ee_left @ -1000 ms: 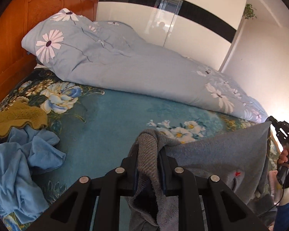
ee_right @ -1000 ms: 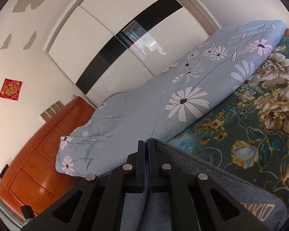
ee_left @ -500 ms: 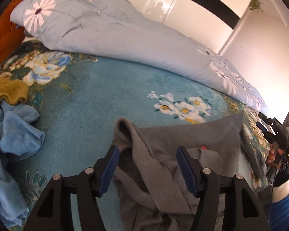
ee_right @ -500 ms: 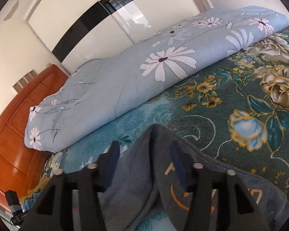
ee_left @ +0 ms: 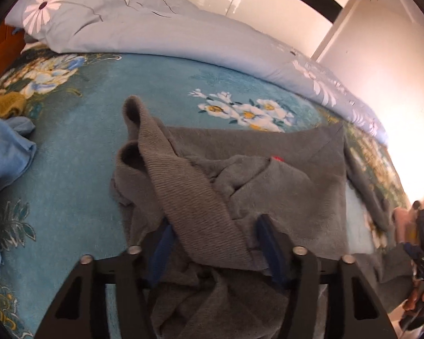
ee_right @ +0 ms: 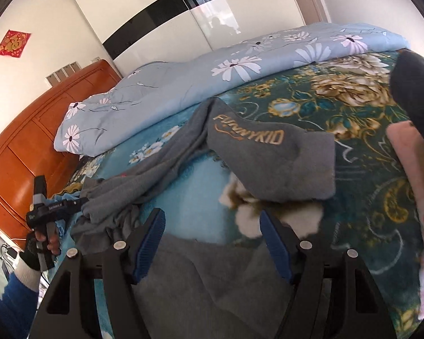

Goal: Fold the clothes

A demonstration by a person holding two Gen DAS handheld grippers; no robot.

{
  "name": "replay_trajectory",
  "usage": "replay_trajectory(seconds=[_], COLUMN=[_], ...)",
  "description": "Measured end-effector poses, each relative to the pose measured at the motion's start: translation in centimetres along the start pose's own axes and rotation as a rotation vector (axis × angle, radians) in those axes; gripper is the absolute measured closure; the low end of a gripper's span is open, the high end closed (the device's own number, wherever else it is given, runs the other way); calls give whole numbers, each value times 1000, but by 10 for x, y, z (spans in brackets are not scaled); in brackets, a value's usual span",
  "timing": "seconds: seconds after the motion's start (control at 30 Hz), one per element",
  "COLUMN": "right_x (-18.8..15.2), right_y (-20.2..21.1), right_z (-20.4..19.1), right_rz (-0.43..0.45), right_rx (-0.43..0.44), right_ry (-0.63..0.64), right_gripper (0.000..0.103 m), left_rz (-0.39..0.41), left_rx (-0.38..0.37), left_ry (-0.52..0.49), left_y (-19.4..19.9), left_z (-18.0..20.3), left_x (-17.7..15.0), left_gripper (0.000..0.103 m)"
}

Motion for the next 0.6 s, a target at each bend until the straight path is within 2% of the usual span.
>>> replay_trajectory(seconds=[0.07,0.17,0.27,0.3,0.37,0.4,0.43,0.53,0.6], right_x=[-11,-22,-29,-30,-32,-32,-33,-33,-33], right_y=[11,16,10,7,-1,-4,-6,-8,-8], right_z=[3,9,12,13,13,13,13,12,12], right_rz=[17,23,18,15,9,5,3,3,3], right_rx=[-21,-48,-49,-53,-62,-62,-60,-68,-70], right_ry=[11,8,-2,-4,-8,-9,-8,4,3], right_gripper=[32,32,32,32,32,32,32,32,32], left_rz=[-9,-25,-25,-27,-22,-19,-7,60,131], left_rx=[89,229,256,235,203,187,182,224,269], left_ry=[-59,-190,-291,-304,-290,-282,-277,-248,-226], left_y=[-1,0,1,1,0,0,0,14,29], left_z=[11,35,50,52,50,49,51,48,45], left_x=[-3,-8,-11,-11,-6,-4,-1,19,42], left_gripper=[61,61,61,61,63,70,72,75,76])
Point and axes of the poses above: each gripper's, at about its wrist camera, not at the fingertips, and y roughly against the way its jaws point, z to its right, x to its top, the point moved 2 cm from there along -y, roughly the way its jaws point, and after that the axes turned 11 degrees about -z, right-handed, at the moved point
